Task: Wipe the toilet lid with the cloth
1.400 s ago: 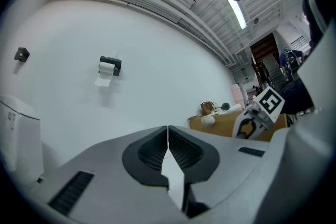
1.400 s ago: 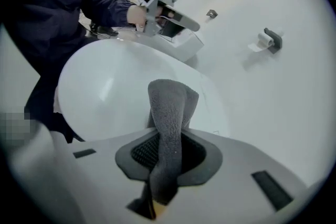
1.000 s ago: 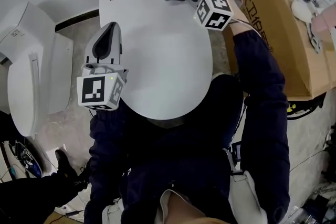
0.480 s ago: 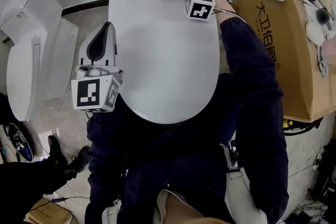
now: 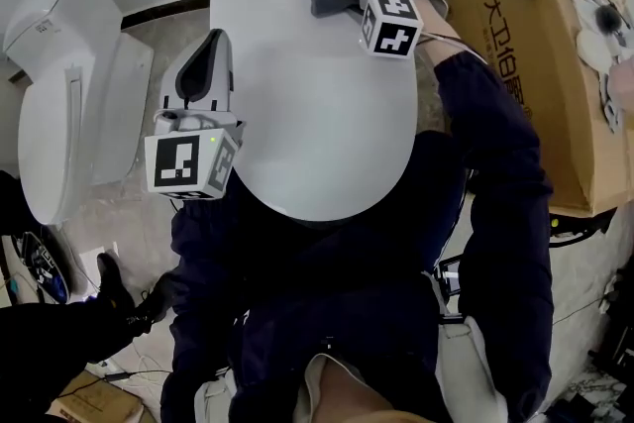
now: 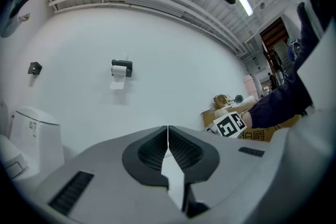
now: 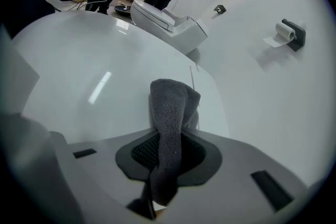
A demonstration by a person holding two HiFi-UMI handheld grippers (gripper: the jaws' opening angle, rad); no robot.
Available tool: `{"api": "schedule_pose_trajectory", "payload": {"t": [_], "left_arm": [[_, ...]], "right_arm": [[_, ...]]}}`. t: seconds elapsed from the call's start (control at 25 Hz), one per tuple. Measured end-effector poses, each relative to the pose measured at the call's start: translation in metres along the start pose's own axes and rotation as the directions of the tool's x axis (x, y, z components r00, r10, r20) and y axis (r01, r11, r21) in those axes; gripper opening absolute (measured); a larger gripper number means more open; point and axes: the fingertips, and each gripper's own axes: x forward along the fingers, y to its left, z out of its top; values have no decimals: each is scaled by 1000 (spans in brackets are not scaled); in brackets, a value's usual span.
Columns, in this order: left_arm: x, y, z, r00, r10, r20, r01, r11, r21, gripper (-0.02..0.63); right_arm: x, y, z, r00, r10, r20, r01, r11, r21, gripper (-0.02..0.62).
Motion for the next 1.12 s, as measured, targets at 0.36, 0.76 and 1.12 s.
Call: {"api": "schedule_pose_trajectory", "payload": {"t": [0.36,0.76,1.12], "left_arm": [[-9,-11,4,998,-59,17,59,998,-11,17],[-19,-34,5,989,-143,37,143,989,-21,17],[-29,-48,7,981,-190,49,191,981,-31,17]], "right_arm": [[-59,82,21,997,81,1,-81,997,5,80],[-113,164,38,988,153,-32,-152,988,31,80],[-154,222,56,975,214,-52,-212,976,44,80]]}}
